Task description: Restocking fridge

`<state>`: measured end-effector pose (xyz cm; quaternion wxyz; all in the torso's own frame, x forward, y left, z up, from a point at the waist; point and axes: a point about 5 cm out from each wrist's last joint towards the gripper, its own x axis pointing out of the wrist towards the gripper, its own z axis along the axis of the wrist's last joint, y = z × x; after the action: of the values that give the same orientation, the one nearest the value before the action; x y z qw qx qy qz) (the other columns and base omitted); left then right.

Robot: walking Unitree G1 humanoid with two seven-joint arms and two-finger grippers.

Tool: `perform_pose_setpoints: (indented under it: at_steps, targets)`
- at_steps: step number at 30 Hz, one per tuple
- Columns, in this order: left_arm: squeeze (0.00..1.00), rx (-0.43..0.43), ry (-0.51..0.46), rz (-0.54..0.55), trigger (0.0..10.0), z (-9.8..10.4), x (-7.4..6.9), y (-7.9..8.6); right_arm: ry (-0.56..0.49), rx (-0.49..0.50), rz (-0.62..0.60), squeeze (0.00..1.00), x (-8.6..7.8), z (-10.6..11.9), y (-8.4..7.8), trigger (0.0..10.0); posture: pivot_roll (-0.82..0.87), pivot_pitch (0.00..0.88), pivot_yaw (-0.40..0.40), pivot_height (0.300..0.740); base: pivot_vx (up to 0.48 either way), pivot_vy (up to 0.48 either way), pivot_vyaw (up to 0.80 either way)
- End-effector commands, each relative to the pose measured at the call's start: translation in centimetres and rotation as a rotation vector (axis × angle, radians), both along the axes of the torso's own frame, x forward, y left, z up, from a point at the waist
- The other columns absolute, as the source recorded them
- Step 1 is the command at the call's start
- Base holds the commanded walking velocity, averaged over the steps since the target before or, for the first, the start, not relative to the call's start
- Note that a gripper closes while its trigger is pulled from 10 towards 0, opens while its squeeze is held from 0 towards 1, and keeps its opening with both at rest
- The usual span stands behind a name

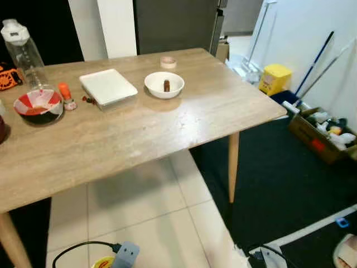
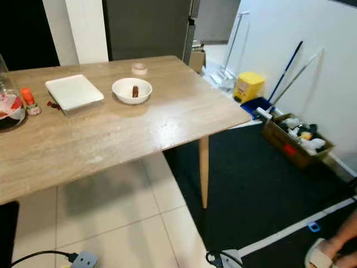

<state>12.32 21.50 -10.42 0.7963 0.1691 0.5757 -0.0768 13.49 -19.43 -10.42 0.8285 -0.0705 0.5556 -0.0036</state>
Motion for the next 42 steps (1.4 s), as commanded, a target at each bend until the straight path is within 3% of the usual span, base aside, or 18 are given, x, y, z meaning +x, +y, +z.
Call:
perform_pose_setpoints:
  at_steps: [1,24,42]
  targets:
    - [0.0,-0.004,0.056,-0.012,10.0,-0.5,-1.4,-0.4,0.01,-0.015,-0.001,0.0,-0.3,0.0,-0.5,10.0,0.05,0.0,-0.066,0.74,0.0,0.0,-0.78]
    - [0.0,0.003,0.046,-0.013,10.0,-0.4,-1.5,0.2,0.014,-0.009,0.003,0.0,-0.3,-0.1,-0.4,10.0,0.05,0.0,-0.062,0.74,0.0,0.0,-0.78]
    - [0.0,-0.016,0.016,-0.039,10.0,-0.1,-0.1,-0.6,0.011,-0.019,0.014,0.0,0.0,0.2,-1.0,10.0,0.05,0.0,-0.064,0.74,0.0,0.0,-0.78]
